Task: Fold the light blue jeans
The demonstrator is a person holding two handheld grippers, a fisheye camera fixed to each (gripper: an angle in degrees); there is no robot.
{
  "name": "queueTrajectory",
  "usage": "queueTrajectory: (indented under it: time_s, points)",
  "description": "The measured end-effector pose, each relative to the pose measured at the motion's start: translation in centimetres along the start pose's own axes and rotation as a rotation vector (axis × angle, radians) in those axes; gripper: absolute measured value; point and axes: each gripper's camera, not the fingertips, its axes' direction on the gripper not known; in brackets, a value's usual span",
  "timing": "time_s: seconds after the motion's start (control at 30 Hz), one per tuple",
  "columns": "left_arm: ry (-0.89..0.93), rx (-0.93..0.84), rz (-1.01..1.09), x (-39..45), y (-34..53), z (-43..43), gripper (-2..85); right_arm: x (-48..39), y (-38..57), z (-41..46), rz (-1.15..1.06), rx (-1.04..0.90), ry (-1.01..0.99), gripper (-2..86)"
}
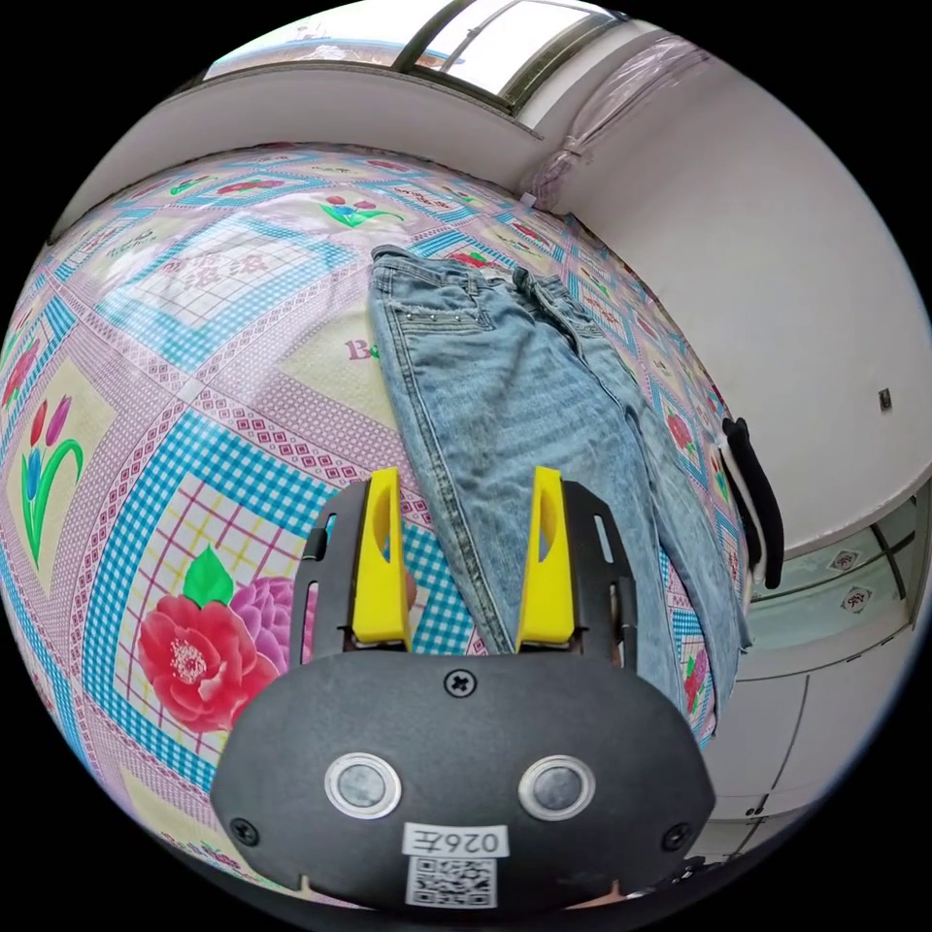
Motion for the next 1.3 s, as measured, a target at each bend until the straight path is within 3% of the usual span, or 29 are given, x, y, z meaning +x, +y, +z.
queueTrajectory:
  time_s: [0.33, 0.47, 0.67, 0.87, 1.3]
  points:
    - [0.002, 0.028, -0.023, -3.2, -3.9, 1.5, 17.0, 7.4, -3.3, 0.0, 0.066, -0.103, -0.204, -1.3]
    - [-0.110, -0.013, -0.014, -5.4, -4.2, 1.2, 4.0, 8.0, -3.4, -0.6, 0.039, -0.088, -0.165, -1.3]
    - [0.138, -0.015, -0.130, -11.7, -3.2, -1.0, 0.2, 10.6, -4.4, -1.5, 0.015, -0.145, -0.212, -1.5]
    - [0.172, -0.007, -0.144, -15.7, -0.7, -4.0, 0.2, 13.0, -3.4, -3.6, -0.028, -0.182, -0.276, -1.5]
    - [0.403, 0.139, -0.357, -24.6, 5.8, -9.2, 5.0, 24.0, 1.9, -11.0, 0.145, -0.078, -0.528, -1.5]
